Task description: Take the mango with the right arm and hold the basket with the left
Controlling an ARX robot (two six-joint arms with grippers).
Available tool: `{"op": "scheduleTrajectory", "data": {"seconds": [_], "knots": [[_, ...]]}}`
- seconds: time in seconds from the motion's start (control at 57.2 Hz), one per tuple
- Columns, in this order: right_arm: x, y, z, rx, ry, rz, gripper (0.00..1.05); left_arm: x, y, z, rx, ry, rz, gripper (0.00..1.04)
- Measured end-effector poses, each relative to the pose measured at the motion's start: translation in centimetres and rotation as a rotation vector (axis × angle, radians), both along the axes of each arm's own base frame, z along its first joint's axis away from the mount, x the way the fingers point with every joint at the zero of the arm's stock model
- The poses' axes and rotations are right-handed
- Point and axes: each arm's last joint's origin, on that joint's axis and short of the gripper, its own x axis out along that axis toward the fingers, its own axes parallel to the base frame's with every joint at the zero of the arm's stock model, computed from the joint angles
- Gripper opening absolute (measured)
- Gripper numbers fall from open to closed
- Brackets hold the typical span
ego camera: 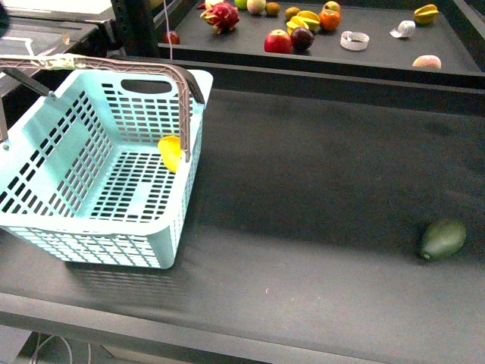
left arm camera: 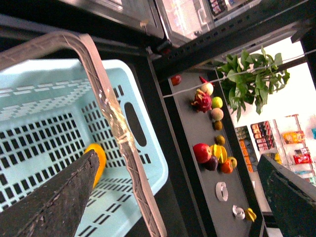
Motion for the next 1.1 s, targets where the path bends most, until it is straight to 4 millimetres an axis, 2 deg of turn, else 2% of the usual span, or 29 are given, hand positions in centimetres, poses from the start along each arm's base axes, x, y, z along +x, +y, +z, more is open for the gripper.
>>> {"op": "scheduleTrajectory", "data": {"seconds": [0.087,0.192,0.402,0.699,0.769,0.839,0.892,0.944,1.101], "knots": [[0.0,0.0,0.0,0.0,0.0,0.0,0.96,-2.8,1.4,0.7,0.021,-0.008,0.037,0.97],[0.0,0.0,0.0,0.0,0.0,0.0,0.96,-6.7,3.1,0.6,0.056,0.016,0.092,0.97],[0.0,0.0,0.0,0.0,0.0,0.0,0.96,-12.5,4.9,1.4,0.128,0.073,0.164,0.97],[0.0,0.0,0.0,0.0,0.0,0.0,0.96,-12.9,5.0,1.3,0.162,0.113,0.129,0.96],[0.0,0.0,0.0,0.0,0.0,0.0,0.96,-13.3,5.4,0.3,0.282,0.006,-0.195,0.82],[0.0,0.0,0.0,0.0,0.0,0.0,0.96,-14.5,5.0,-0.1,0.596,-0.076,-0.458,0.66],[0.0,0.0,0.0,0.0,0.0,0.0,0.96,-15.2,4.8,0.0,0.787,-0.082,-0.522,0.55],[0.0,0.0,0.0,0.0,0.0,0.0,0.96,-15.9,4.9,-0.2,0.887,-0.068,-0.527,0.44],[0.0,0.0,0.0,0.0,0.0,0.0,0.96,-17.5,4.9,-1.2,0.981,-0.031,-0.537,0.11]]}}
